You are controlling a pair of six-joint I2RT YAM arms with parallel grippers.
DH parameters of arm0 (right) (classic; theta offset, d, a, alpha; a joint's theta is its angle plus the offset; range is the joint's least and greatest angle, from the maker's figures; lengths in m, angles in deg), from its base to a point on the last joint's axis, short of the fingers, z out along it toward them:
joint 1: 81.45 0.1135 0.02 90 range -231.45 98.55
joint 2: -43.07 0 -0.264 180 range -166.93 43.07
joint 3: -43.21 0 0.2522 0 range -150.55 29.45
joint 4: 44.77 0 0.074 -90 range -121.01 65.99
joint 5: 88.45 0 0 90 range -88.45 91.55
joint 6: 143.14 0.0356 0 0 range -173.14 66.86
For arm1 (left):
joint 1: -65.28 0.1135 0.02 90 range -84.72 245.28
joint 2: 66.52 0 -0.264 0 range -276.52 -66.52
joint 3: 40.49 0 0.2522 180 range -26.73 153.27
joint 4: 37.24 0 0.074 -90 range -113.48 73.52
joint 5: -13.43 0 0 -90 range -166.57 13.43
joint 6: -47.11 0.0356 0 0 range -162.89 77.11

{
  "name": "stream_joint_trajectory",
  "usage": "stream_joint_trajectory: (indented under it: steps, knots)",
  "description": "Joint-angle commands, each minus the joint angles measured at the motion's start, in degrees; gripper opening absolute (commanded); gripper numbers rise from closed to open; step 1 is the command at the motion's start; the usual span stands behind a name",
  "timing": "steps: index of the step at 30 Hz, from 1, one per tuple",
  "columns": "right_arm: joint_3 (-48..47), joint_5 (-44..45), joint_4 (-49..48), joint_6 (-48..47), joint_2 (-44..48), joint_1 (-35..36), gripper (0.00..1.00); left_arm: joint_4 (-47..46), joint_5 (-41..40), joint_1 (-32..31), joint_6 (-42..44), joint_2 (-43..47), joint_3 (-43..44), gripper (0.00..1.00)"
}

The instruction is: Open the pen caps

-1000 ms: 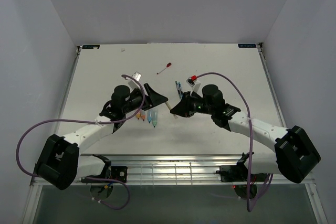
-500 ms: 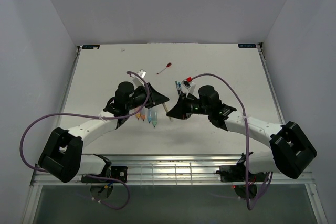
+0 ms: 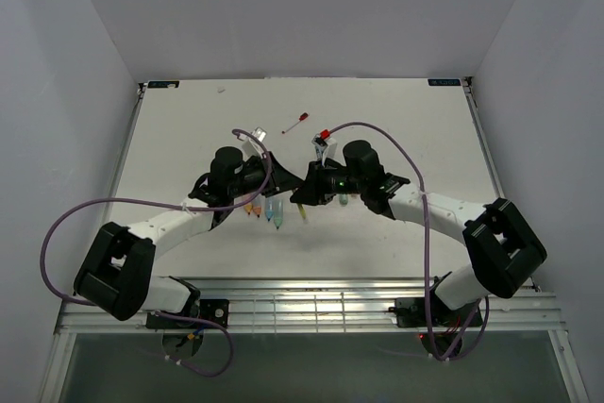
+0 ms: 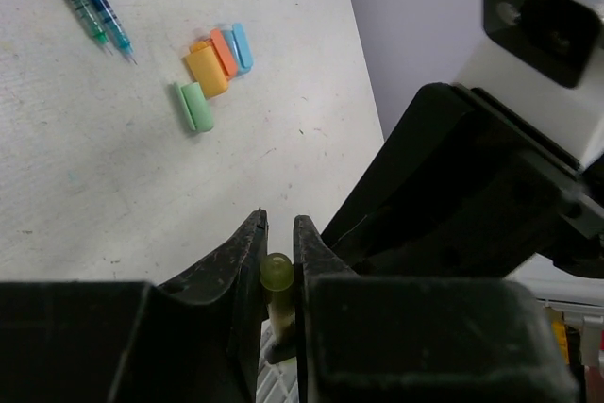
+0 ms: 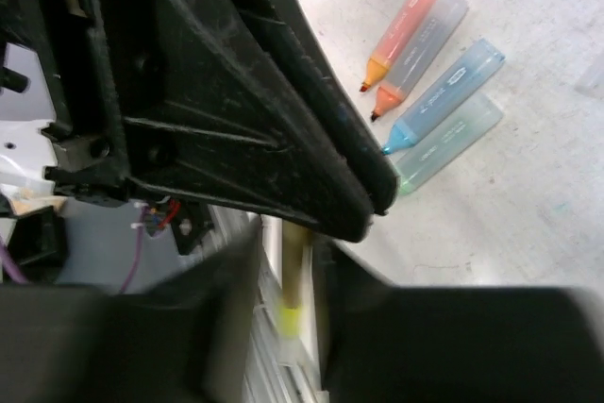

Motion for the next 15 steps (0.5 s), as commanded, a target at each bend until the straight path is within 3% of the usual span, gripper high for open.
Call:
stream_joint_trajectory:
  steps: [1, 2, 4, 7, 10, 12, 15]
  knots:
    - [-3.3, -1.2, -1.7, -0.4, -1.6, 0.3, 0.18, -0.4, 1.8, 0.0, 0.6, 1.0, 1.4, 0.00]
    - [-3.3, -1.1, -1.7, -0.1, -1.9, 0.3, 0.08, -0.4, 1.8, 0.0, 0.7, 1.2, 1.5, 0.00]
    - [-3.0, -0.7, -2.2, 1.0, -2.3, 0.3, 0.08, -0.2, 0.7, 0.0, 1.1, 2.3, 1.8, 0.37]
    - [-1.2, 0.8, -2.2, 2.2, -2.0, 0.3, 0.08, 2.6, -6.4, 0.1, 2.2, 5.6, 2.0, 0.79]
    - [0.9, 3.3, -2.4, 3.4, -1.1, 0.2, 0.08, 6.2, -14.3, 0.0, 5.8, 12.9, 0.8, 0.98]
    - [2.0, 6.2, -2.9, 5.8, 0.1, -0.3, 0.08, 6.3, -18.8, -0.2, 7.5, 18.0, -2.1, 0.98]
    - [2.1, 9.2, -5.2, 10.1, 0.8, -1.0, 0.08, 6.2, -19.1, -0.6, 10.0, 21.8, -6.7, 0.98]
